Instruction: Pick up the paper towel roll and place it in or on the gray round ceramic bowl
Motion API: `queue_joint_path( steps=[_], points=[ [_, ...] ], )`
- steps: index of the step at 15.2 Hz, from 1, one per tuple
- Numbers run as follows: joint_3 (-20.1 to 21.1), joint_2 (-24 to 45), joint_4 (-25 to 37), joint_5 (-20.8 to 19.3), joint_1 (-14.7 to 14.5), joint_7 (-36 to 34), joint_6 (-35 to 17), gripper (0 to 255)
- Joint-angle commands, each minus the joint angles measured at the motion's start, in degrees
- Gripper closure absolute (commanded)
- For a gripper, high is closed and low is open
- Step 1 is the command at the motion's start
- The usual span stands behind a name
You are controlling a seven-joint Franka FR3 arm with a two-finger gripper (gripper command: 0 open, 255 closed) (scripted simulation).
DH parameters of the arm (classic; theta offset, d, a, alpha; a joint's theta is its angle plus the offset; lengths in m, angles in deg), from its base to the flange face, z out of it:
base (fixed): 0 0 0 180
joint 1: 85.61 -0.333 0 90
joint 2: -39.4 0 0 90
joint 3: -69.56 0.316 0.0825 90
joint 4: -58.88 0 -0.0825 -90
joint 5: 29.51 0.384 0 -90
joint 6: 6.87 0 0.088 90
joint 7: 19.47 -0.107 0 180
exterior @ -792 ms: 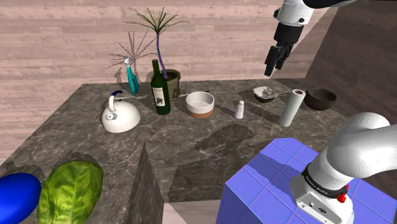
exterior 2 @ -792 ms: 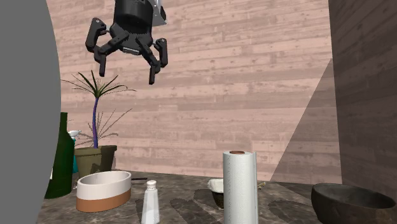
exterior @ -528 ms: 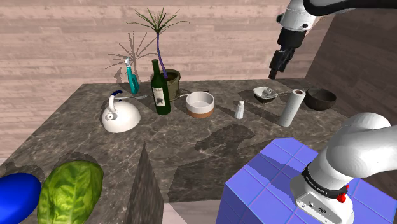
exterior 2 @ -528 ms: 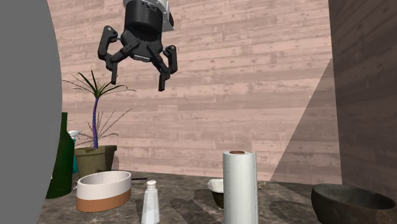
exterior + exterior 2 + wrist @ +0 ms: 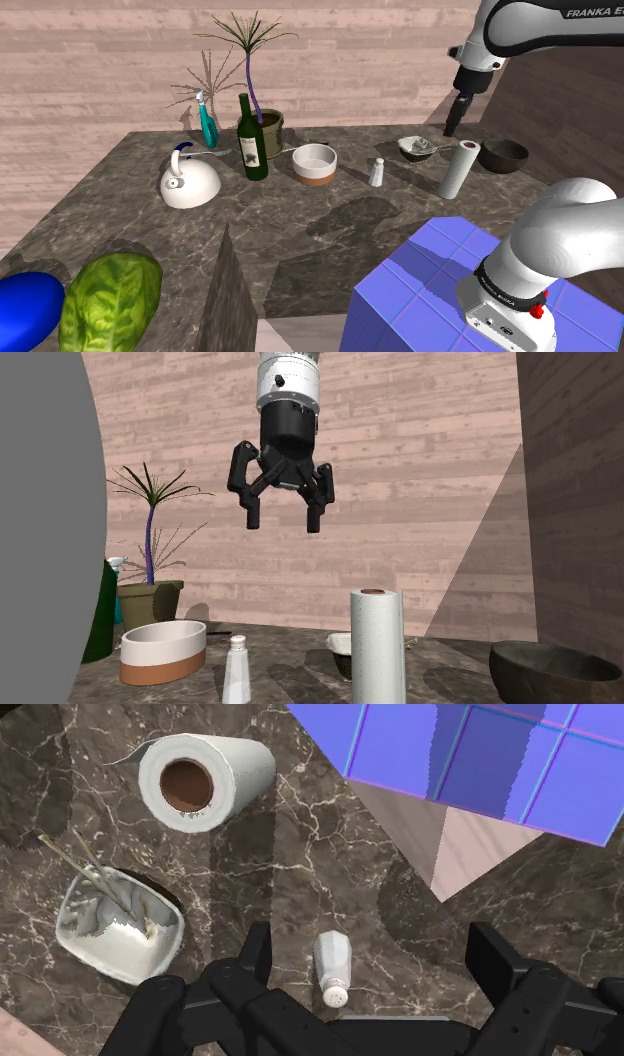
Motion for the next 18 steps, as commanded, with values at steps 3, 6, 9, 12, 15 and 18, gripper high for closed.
queue_joint_path(
  steps=[3, 6, 9, 12, 15, 18],
  points=[
    [-5.7, 1.7, -2.1, -5.0, 1.3, 7.7, -4.4, 0],
    [-10.1, 4.2, -2.5, -8.3, 2.0, 13.2, -8.0, 0],
    [-13.3, 6.5, -2.4, -10.4, 2.2, 17.1, -10.8, 0],
    [-14.2, 7.3, -4.1, -11.0, 2.3, 17.0, -13.4, 0],
    [-15.0, 8.3, -5.8, -11.6, 2.4, 17.0, -16.0, 0],
    [-15.5, 8.8, -6.6, -11.9, 2.5, 16.9, -17.4, 0]
  ],
)
